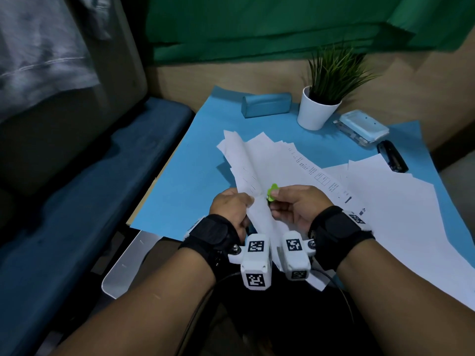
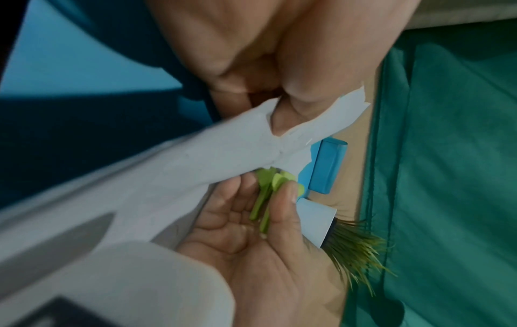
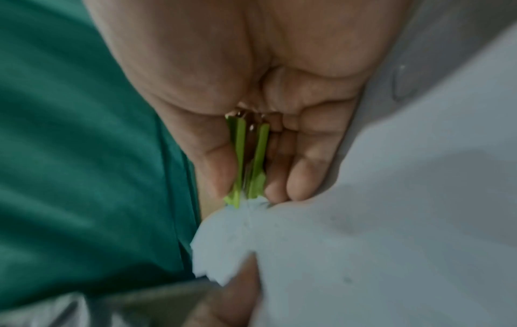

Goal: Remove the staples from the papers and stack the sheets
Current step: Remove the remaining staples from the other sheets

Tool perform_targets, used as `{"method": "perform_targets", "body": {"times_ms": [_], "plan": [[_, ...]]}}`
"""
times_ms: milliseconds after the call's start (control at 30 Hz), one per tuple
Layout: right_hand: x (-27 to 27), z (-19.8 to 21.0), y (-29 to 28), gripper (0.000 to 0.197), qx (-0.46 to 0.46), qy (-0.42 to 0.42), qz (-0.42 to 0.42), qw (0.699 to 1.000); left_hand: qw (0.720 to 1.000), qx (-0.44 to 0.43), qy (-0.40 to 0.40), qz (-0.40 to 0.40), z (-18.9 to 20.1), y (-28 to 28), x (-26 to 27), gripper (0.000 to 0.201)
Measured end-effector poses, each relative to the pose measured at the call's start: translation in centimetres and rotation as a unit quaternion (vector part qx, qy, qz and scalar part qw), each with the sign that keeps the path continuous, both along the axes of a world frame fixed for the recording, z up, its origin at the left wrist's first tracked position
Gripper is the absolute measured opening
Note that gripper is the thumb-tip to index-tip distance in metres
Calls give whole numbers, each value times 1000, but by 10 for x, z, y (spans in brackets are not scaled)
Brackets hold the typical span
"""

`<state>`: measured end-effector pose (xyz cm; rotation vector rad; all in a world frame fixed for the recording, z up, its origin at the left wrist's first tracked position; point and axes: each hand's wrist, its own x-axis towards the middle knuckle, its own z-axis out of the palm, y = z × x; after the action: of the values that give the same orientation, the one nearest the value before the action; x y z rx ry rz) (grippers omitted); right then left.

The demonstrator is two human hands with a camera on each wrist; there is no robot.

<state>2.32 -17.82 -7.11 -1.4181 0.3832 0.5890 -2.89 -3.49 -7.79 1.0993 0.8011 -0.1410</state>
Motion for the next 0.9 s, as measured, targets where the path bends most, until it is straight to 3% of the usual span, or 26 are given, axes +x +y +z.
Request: {"method": "perform_targets", "body": {"times_ms": [133,233,300,367,433,467,500,700,900], "plan": [[5,-2,-10,11,72,32,-56,995,1000,-4,18,22,-6,6,1,23],[7,-1,-9,18,-8,-23,-36,999,1000,-6,-6,-4,-5,5,1,26],[11,0,-9,26,-115,-85,17,990,1000,4,-16,-18,-3,3,1,23],[15,5,-9,33,-295,-179,105,933,999,5,-33,-30,-1,3,-1,17],[12,15,-7,36,-450,-257,178,837,998,-3,-54,-34,-5,4,-3,29],[8,21,-4,37,-484,-290,203,800,997,-2,-65,-27,-7,3,-4,36],[5,26,0,38,-488,-318,219,783,997,0,-79,-18,-9,3,-5,39],[-9,29,16,26,-466,-403,289,733,993,5,-112,29,-16,2,-9,37],[-9,26,23,26,-475,-411,285,724,990,-6,-138,33,-20,3,-9,39]]}}
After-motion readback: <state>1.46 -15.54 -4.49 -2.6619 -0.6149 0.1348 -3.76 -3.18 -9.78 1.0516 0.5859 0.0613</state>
